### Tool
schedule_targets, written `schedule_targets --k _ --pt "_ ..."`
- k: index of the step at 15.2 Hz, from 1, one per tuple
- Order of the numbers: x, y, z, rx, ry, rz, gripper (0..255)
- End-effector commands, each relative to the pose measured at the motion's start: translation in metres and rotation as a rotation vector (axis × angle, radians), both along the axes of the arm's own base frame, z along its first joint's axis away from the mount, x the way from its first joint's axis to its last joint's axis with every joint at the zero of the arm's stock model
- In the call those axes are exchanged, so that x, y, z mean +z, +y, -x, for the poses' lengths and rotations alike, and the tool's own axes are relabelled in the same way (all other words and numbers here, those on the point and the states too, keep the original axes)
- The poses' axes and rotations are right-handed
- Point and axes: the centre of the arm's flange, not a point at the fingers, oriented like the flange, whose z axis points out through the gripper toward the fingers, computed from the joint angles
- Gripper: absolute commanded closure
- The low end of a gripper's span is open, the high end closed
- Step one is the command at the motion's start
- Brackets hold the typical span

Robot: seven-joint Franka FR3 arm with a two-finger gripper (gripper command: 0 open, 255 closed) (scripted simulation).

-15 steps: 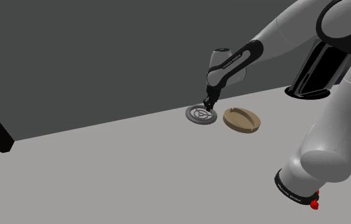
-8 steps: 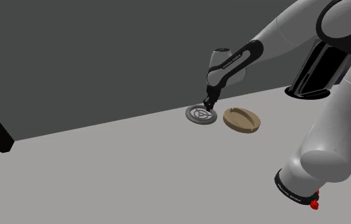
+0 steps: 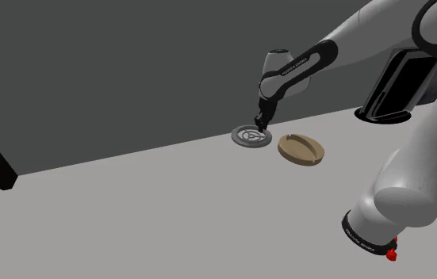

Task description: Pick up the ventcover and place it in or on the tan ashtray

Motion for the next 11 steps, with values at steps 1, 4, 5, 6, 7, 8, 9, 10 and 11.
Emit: schedule_targets --k 1,4,5,6,7,8,9,10,11 --pt "0.011 0.001 0.000 0.000 0.000 0.000 255" --pt "0.026 0.001 0.000 0.000 0.000 0.000 255" --pt "0.032 0.001 0.000 0.000 0.000 0.000 255" --pt "0.037 0.001 0.000 0.000 0.000 0.000 255" --pt "0.042 0.001 0.000 0.000 0.000 0.000 255" --pt "0.048 0.001 0.000 0.000 0.000 0.000 255" --pt "0.053 0.001 0.000 0.000 0.000 0.000 255" --pt "0.058 0.001 0.000 0.000 0.000 0.000 255" --pt "0.063 0.001 0.000 0.000 0.000 0.000 255"
